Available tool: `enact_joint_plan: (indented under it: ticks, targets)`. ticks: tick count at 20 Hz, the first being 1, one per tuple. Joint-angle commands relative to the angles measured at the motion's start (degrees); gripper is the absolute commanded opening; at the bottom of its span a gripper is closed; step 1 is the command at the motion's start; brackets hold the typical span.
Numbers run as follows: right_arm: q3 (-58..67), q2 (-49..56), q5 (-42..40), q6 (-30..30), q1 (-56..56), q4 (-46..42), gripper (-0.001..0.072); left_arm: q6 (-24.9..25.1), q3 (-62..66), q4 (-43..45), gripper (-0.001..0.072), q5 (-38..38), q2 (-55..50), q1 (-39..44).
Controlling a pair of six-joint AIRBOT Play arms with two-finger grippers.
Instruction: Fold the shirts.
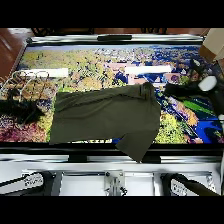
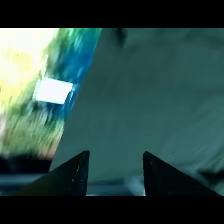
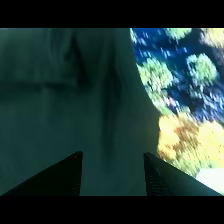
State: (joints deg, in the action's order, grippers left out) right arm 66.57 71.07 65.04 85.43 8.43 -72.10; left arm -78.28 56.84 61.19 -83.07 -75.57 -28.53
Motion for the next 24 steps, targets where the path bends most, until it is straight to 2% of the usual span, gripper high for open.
enact_joint_plan:
  ticks: [1,3,7,9,12,19,20,21,23,24]
  targets:
    - [-2.9,-4.5,19.1,-9.2,7.3,-0.3,0.0495,6.5,-13.0,4.4,0.0398,-1.9,6.2,-4.2]
    - [-4.6,-5.9,19.3,-9.2,9.7,1.1,0.0494,7.7,-17.6,4.3,0.0398,3.1,7.1,-6.1]
    - [-4.9,-6.3,19.1,-9.3,10.3,3.5,0.0493,11.8,-17.9,4.3,0.0398,7.3,6.8,-7.8]
    - [-4.9,-6.3,18.5,-9.5,10.3,3.5,0.0493,11.8,-18.7,3.1,0.0398,8.3,5.9,-7.4]
    - [-4.9,-6.3,17.0,-9.7,10.3,3.4,0.0493,13.0,-20.8,-3.2,0.0398,11.1,4.2,-5.6]
    - [-4.9,-6.3,16.8,-9.9,10.3,3.4,0.0493,12.0,-21.7,-4.3,0.0397,14.6,0.9,1.1]
    - [-4.9,-6.3,16.9,-9.9,10.3,3.2,0.0493,11.5,-21.7,-4.7,0.0372,14.6,0.9,1.4]
    - [-4.9,-6.2,16.9,-9.9,10.3,3.0,0.0493,10.8,-21.7,-4.9,0.0237,14.5,0.9,1.4]
    - [-7.1,-6.2,17.0,-9.9,10.3,2.3,0.0493,10.6,-21.7,-4.9,0.0038,13.4,1.1,1.4]
    - [-9.7,-6.2,16.5,-9.9,10.3,2.7,0.0493,10.6,-21.7,-4.9,0.0038,12.9,1.1,1.4]
